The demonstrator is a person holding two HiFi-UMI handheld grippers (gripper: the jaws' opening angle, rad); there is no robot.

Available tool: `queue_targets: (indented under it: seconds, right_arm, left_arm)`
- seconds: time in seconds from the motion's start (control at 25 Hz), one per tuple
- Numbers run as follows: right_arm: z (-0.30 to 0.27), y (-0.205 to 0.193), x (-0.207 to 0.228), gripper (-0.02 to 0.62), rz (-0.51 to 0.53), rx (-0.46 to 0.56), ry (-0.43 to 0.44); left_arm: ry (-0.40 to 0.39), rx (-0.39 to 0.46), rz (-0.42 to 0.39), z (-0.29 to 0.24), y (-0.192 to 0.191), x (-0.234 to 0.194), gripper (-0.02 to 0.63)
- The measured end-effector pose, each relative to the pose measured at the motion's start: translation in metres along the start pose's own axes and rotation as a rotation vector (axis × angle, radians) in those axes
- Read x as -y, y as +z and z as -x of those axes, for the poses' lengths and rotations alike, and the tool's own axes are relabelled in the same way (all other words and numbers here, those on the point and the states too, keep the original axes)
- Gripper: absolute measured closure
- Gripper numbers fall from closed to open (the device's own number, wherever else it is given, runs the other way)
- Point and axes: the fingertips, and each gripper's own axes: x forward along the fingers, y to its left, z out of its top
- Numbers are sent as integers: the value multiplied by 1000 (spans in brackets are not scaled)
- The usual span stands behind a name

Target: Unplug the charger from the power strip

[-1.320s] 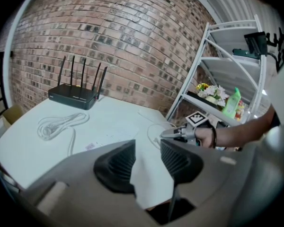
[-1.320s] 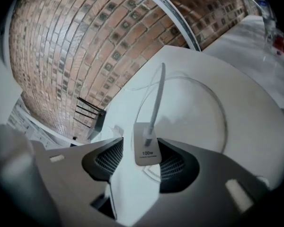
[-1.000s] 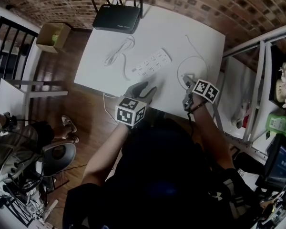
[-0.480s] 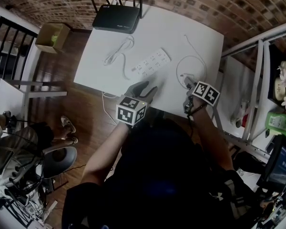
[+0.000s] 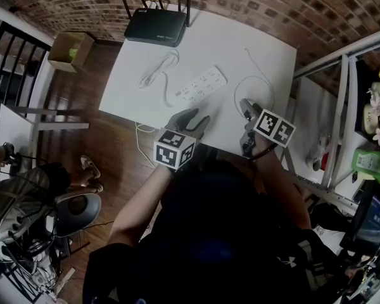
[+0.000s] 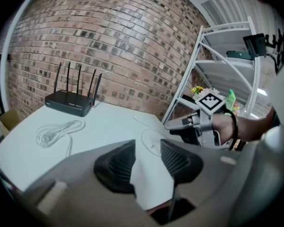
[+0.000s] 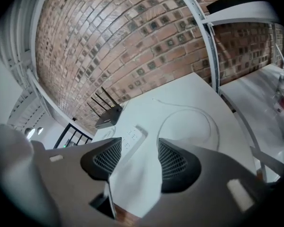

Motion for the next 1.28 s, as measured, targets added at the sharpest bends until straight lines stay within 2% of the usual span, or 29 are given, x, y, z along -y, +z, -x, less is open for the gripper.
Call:
queue_targets:
  seconds: [0.08,0.16,0.24,0.4,0.52,0.64,0.76,0.92,1.28]
  right_arm:
    - [5,5,-22,383,39,16,68]
    - [12,9,-48,490,78,34,161]
    - [20,11,-68,533,131,48,221]
    - [36,13,-102,553,274,88,299]
    - [54,19,-128,575,420,165,347]
    - [73,22,-152,577,547,246,390]
    - [87,22,-168,577,631,297,423]
    - [96,19,-178,578,702,341,439]
    - [99,21,-180,578,729,361,443]
  left_arm:
    - [4,17,-9,3,6,2,440]
    - [16,45,-20,7,13,3,445]
    - [23,73,-28,12,21,4,460]
    - [22,123,-36,24,38,11,465]
    - [18,167,-57,35,53,19,471]
    - [11,205,-93,44,67,30,471]
    - [19,232,-149,50,75,39,472]
    - [30,266,-230,53,80,44,472]
    - [28,266,-250,55,80,49,472]
